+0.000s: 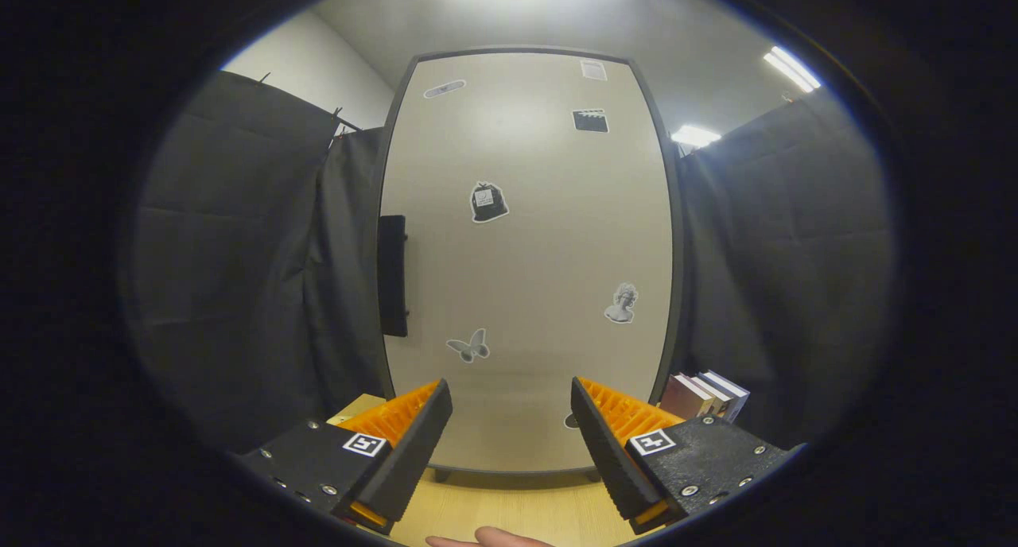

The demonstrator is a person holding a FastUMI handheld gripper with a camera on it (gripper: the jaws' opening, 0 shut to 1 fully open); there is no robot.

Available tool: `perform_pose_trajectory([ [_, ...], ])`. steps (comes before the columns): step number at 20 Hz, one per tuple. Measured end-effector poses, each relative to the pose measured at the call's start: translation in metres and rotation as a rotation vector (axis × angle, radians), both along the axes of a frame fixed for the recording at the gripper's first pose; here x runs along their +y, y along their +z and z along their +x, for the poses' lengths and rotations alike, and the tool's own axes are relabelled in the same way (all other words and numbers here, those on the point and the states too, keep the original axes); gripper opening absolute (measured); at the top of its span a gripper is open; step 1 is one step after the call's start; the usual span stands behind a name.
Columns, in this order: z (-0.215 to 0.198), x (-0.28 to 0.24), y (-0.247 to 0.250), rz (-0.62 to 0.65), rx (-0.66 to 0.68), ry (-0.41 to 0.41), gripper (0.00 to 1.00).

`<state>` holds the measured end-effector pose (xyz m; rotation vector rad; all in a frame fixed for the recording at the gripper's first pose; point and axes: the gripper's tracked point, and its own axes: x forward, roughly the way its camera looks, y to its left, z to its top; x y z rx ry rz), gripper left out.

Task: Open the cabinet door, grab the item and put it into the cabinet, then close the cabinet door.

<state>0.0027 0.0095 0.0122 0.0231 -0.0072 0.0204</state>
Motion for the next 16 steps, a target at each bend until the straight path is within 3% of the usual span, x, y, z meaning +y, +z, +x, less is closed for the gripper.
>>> perform_pose_trajectory([
  [16, 0.081, 0.081, 0.044, 0.013, -0.026, 0.126, 0.95],
])
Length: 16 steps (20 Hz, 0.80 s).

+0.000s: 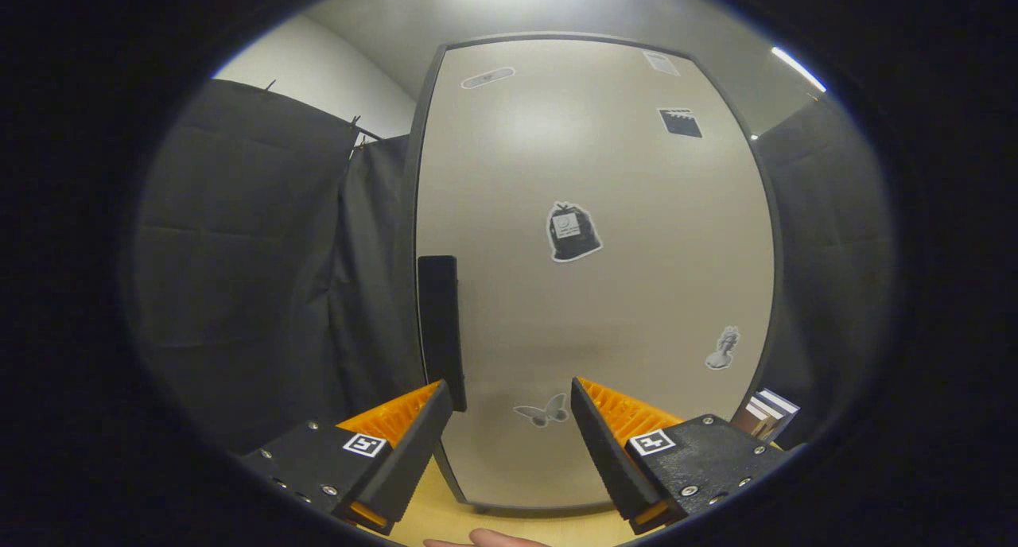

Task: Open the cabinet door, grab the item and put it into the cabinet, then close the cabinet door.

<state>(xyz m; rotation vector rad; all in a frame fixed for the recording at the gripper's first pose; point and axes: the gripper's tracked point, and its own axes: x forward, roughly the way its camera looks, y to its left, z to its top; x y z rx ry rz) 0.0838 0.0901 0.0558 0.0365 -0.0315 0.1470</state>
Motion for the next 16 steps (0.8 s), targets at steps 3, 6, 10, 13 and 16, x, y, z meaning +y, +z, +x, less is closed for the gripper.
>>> perform_pose_trajectory([
  [3, 0.013, 0.018, 0.0, -0.004, 0.001, 0.022, 0.95],
  [6, 0.027, 0.026, -0.001, -0.028, -0.001, 0.011, 0.94],
  [10, 0.039, 0.037, -0.007, 0.048, 0.036, 0.034, 0.81],
  [13, 0.042, 0.051, -0.01, 0.145, 0.086, 0.082, 0.53],
  [16, 0.041, 0.052, -0.009, 0.059, 0.056, 0.066, 0.37],
])
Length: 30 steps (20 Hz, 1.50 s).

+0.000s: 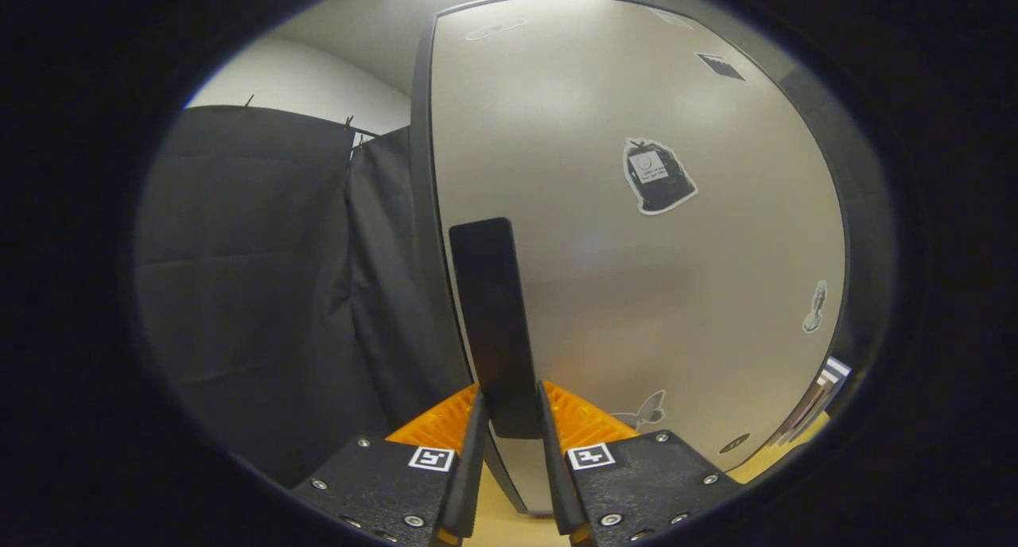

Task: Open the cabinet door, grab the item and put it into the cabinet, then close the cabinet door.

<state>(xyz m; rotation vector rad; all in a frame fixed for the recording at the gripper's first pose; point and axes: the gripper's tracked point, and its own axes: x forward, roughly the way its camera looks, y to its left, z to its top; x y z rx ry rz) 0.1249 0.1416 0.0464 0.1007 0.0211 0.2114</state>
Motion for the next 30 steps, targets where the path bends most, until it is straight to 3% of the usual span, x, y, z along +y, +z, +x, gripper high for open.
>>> perform_pose_trajectory([
  [7, -0.006, -0.002, 0.0, -0.022, 0.013, 0.025, 0.29],
  [15, -0.026, -0.01, -0.003, -0.114, -0.012, 0.101, 0.29],
  [30, -0.052, -0.029, -0.005, -0.125, -0.005, 0.275, 0.29],
])
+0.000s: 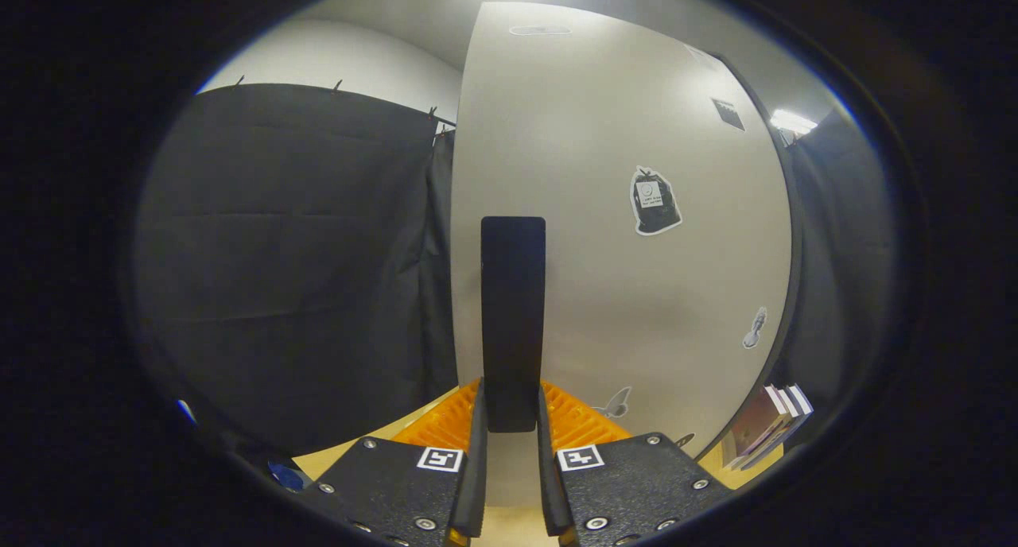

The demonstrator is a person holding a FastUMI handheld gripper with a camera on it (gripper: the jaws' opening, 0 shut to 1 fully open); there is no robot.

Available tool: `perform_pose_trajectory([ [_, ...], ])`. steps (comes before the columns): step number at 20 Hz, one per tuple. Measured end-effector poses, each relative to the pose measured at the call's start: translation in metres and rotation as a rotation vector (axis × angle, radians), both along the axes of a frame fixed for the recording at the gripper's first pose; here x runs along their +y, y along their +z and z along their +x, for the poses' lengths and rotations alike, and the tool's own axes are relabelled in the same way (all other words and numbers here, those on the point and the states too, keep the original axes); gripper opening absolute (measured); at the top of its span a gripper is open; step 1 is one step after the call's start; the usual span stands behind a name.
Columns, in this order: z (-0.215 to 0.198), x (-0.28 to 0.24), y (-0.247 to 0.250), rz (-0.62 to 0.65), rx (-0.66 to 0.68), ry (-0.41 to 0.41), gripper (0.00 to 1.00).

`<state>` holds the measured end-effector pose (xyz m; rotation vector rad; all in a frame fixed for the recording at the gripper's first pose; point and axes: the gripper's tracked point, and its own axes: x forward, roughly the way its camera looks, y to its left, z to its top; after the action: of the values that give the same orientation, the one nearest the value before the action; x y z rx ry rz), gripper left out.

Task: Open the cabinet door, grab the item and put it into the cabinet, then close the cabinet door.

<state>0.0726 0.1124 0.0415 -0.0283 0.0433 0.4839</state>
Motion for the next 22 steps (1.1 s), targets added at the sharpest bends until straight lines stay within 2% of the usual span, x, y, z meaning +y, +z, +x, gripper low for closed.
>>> perform_pose_trajectory([
  [6, -0.013, -0.013, 0.0, 0.003, -0.004, 0.117, 0.29],
  [11, -0.021, -0.026, 0.0, 0.009, -0.004, 0.159, 0.29],
  [17, -0.029, -0.043, -0.002, 0.005, 0.001, 0.146, 0.3],
  [22, -0.034, -0.062, -0.001, 0.026, -0.006, 0.09, 0.29],
])
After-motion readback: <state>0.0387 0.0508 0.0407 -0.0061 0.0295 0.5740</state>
